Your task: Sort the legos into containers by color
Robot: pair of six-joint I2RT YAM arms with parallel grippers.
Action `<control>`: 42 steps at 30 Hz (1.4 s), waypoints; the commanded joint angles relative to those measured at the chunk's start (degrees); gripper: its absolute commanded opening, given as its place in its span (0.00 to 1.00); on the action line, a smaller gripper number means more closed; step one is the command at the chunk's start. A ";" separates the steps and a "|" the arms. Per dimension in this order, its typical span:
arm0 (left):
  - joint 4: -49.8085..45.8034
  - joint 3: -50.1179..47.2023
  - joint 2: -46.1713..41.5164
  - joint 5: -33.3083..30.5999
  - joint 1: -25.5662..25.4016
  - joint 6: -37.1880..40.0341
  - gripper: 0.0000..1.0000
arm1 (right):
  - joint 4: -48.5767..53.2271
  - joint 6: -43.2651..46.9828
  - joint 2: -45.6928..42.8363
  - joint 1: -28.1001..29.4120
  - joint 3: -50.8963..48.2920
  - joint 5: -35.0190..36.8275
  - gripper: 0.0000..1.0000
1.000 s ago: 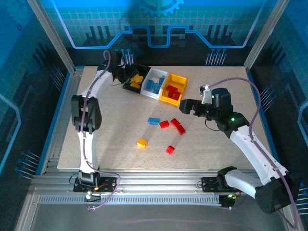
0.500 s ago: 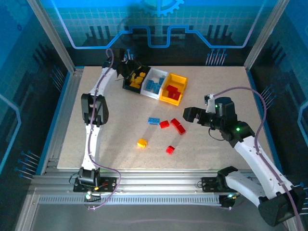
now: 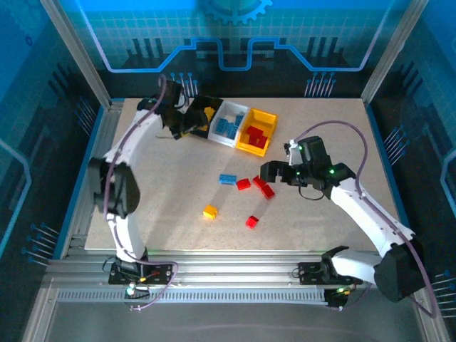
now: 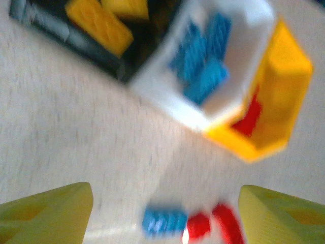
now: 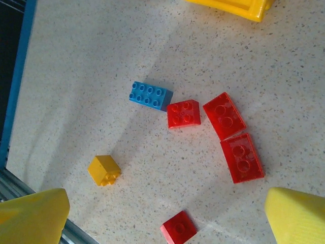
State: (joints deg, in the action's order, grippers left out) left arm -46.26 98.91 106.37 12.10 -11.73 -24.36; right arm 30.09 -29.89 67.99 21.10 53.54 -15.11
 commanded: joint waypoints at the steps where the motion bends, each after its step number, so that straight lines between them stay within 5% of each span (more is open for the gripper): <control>1: -8.03 -11.63 -7.95 -4.28 -6.82 12.67 0.77 | 0.99 3.13 2.40 0.93 2.78 -2.61 1.00; 8: -5.05 -28.13 -14.25 -7.76 -19.69 13.79 0.80 | 0.43 2.91 4.93 1.57 4.06 -3.78 1.00; 15: -3.65 -30.67 -10.00 -11.90 -26.76 13.64 0.79 | -0.38 1.12 1.93 1.75 0.91 -2.46 1.00; 29: -3.92 -30.72 -3.06 -15.13 -28.20 13.53 0.73 | 0.37 0.39 -1.42 1.53 -2.82 -1.01 1.00; 42: -2.98 -35.16 -3.15 -14.46 -28.48 13.46 0.51 | -2.10 -0.91 0.18 1.29 -4.24 -0.45 0.99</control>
State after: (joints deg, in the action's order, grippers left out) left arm -48.86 64.27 103.28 -1.78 -39.66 -11.57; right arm 28.58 -29.78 67.72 22.13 50.94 -16.47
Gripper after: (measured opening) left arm 0.524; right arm 0.993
